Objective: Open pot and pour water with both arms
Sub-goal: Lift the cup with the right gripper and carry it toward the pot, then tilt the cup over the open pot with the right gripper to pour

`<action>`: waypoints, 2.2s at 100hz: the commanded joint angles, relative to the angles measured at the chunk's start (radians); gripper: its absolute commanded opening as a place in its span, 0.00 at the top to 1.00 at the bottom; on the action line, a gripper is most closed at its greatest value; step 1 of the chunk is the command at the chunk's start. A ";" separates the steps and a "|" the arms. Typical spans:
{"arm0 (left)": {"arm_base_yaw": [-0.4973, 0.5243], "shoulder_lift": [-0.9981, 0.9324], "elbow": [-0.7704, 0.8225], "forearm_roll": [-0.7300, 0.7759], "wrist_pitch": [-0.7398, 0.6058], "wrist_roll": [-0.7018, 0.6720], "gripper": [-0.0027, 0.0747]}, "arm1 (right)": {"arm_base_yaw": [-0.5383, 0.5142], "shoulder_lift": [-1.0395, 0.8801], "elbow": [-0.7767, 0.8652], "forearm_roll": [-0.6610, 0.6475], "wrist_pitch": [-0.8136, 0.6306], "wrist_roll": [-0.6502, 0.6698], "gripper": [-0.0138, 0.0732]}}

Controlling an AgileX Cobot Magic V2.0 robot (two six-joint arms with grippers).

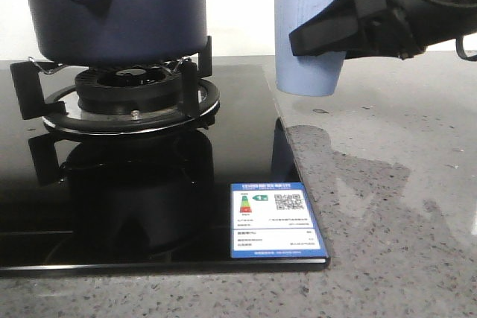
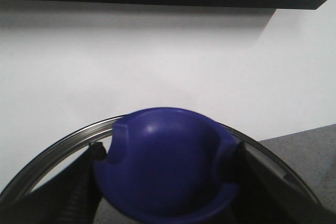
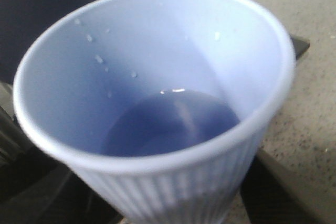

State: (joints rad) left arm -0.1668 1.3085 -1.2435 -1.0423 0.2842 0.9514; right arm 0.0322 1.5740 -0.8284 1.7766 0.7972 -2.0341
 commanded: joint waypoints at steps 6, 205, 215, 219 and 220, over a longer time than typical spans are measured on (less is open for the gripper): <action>0.001 -0.040 -0.042 -0.033 -0.064 -0.008 0.43 | -0.004 -0.055 -0.057 0.075 0.067 -0.010 0.49; 0.001 -0.040 -0.042 0.045 -0.190 -0.008 0.43 | 0.398 -0.097 -0.497 -0.844 -0.712 0.410 0.49; 0.001 -0.040 -0.042 0.045 -0.190 -0.008 0.43 | 0.406 -0.081 -0.497 -0.885 -0.741 0.410 0.49; 0.001 -0.040 -0.042 0.045 -0.190 -0.008 0.43 | 0.408 -0.073 -0.497 -0.898 -0.762 0.410 0.49; 0.001 -0.040 -0.042 0.045 -0.190 -0.008 0.43 | 0.410 -0.071 -0.497 -0.903 -0.770 0.410 0.49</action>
State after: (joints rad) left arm -0.1668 1.3085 -1.2435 -0.9821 0.1620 0.9514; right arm 0.4345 1.5318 -1.2821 0.9004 0.1357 -1.6286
